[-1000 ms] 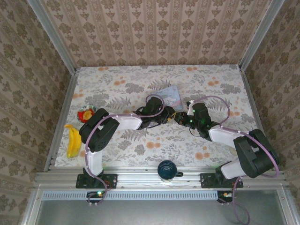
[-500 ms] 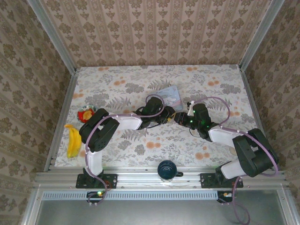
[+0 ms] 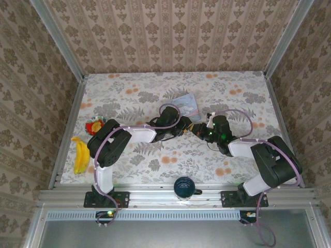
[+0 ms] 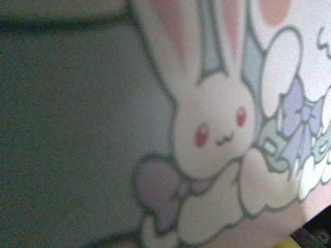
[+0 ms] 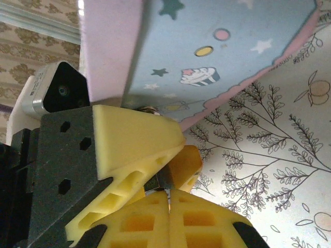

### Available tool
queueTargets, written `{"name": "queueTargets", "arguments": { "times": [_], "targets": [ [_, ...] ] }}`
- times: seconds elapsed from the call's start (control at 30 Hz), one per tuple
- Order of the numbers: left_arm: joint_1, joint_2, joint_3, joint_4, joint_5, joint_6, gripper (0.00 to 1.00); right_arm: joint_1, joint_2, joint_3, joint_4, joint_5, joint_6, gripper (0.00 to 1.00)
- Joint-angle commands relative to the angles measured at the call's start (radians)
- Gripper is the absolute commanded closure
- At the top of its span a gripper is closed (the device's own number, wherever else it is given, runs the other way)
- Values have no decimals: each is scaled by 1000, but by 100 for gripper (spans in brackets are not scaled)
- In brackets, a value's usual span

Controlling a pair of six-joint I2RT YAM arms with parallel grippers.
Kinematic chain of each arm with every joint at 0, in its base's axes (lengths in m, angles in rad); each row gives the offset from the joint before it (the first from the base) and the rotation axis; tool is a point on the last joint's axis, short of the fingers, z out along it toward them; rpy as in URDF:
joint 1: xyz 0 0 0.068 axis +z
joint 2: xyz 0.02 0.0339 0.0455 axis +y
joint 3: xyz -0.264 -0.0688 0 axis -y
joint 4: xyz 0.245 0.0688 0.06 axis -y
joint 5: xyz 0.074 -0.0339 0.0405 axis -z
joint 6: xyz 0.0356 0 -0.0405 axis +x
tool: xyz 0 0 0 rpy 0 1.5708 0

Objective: Unlock the padlock with the key

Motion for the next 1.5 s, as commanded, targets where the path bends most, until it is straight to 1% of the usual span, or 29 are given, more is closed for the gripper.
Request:
{"name": "queueTargets", "arguments": {
  "times": [0.0,0.1,0.23,0.4,0.47,0.53,0.63,0.8,0.9,0.93,1.1,1.2,1.27,1.3,1.33,1.4,1.47],
  "targets": [
    [-28,54,-3,-96,145,-113,100,6,61,-31,37,-8,148,100],
    [-31,56,-1,-92,148,-110,100,-4,93,-48,114,-18,245,100],
    [-31,57,0,-84,148,-109,100,-14,156,-76,271,-40,391,100],
    [-32,65,5,-69,154,-110,99,-16,291,-94,527,-67,563,100],
    [-35,68,7,-61,157,-111,99,-14,367,-101,666,-69,646,100],
    [-37,71,12,-56,162,-111,98,-7,404,-84,684,-80,691,100],
    [-38,75,17,-48,168,-111,95,13,413,-60,682,-76,685,100],
    [-39,77,15,-30,169,-111,83,16,403,-57,680,-44,688,100],
    [-38,72,7,-16,168,-113,71,16,414,-56,680,-31,695,100],
    [-39,69,4,-13,166,-114,68,16,417,-57,682,-27,699,100],
    [-33,54,-24,8,155,-119,60,16,416,-58,682,-18,707,100],
    [-27,42,-43,19,146,-121,52,16,404,-62,682,-11,712,100],
    [-22,33,-58,33,140,-118,46,15,395,-68,683,-1,718,100],
    [-20,30,-63,43,139,-117,45,14,392,-70,683,4,718,100],
    [-18,24,-71,52,135,-120,39,13,388,-73,681,9,718,100],
    [-13,12,-85,61,127,-119,30,12,388,-75,680,18,720,100],
    [-6,-4,-101,67,118,-115,17,10,397,-74,681,23,720,100]
  ]
}}
